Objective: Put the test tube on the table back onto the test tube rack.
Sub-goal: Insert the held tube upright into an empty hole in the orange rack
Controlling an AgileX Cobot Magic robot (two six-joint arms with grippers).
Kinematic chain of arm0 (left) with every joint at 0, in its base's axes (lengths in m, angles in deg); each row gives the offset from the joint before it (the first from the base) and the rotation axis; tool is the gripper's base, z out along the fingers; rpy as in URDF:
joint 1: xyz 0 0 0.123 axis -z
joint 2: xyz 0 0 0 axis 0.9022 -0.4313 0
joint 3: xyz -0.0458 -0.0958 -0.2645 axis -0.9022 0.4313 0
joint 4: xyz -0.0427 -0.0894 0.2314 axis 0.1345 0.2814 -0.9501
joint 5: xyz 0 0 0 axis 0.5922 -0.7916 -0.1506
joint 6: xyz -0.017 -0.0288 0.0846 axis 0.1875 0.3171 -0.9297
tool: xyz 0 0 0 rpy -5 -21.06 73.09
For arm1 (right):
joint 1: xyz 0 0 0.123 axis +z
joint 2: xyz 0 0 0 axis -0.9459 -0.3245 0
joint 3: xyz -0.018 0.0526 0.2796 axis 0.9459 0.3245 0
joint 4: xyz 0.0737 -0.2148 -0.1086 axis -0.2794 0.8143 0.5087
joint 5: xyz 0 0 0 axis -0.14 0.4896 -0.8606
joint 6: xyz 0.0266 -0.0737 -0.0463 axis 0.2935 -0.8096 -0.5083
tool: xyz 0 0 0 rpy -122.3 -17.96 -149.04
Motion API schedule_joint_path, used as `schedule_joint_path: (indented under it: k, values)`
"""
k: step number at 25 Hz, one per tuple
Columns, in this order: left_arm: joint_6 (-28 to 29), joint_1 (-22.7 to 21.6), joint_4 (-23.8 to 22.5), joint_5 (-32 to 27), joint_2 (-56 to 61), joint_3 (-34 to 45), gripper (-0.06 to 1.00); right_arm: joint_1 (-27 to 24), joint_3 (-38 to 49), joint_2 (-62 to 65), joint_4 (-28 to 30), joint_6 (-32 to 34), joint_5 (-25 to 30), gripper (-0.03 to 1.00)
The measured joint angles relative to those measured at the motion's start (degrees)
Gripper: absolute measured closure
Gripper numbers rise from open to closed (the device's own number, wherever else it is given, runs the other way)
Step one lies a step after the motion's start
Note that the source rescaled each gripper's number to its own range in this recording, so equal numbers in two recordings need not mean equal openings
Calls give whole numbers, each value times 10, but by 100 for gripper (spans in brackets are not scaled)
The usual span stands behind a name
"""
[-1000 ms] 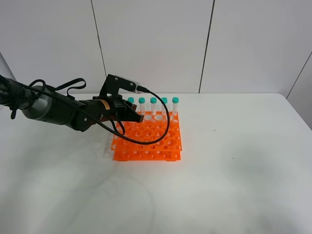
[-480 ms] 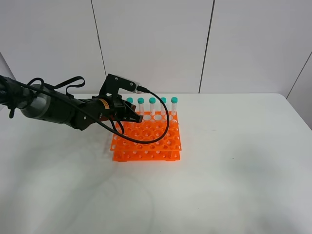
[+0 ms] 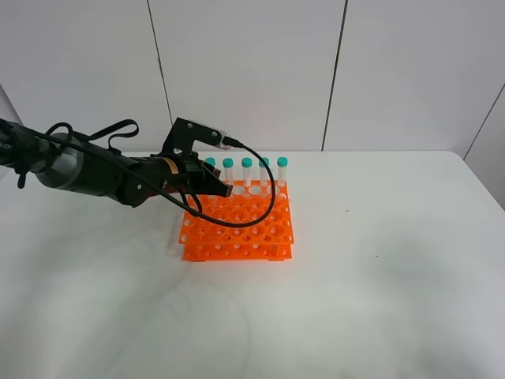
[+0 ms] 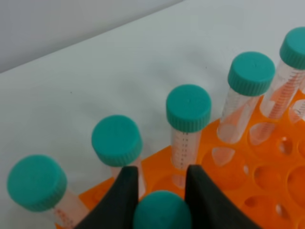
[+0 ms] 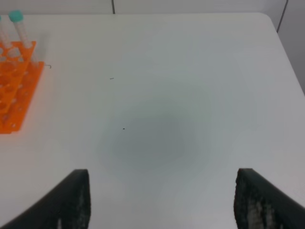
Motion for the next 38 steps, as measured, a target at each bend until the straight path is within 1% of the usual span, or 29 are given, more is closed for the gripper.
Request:
schedule_joint_path:
  k: [4, 24, 28, 35, 38]
  values:
    - [0, 0, 0, -18, -3, -13, 94, 0, 0, 0, 0, 0, 0, 12]
    - [-6, -6, 0, -19, -5, -14, 94, 0, 0, 0, 0, 0, 0, 12]
    - [-6, -6, -7, -19, -5, -15, 90, 0, 0, 0, 0, 0, 0, 12]
    - [-5, -4, -7, -20, -1, -17, 87, 0, 0, 0, 0, 0, 0, 12]
    - [-5, -4, -7, -20, 1, -17, 80, 0, 0, 0, 0, 0, 0, 12]
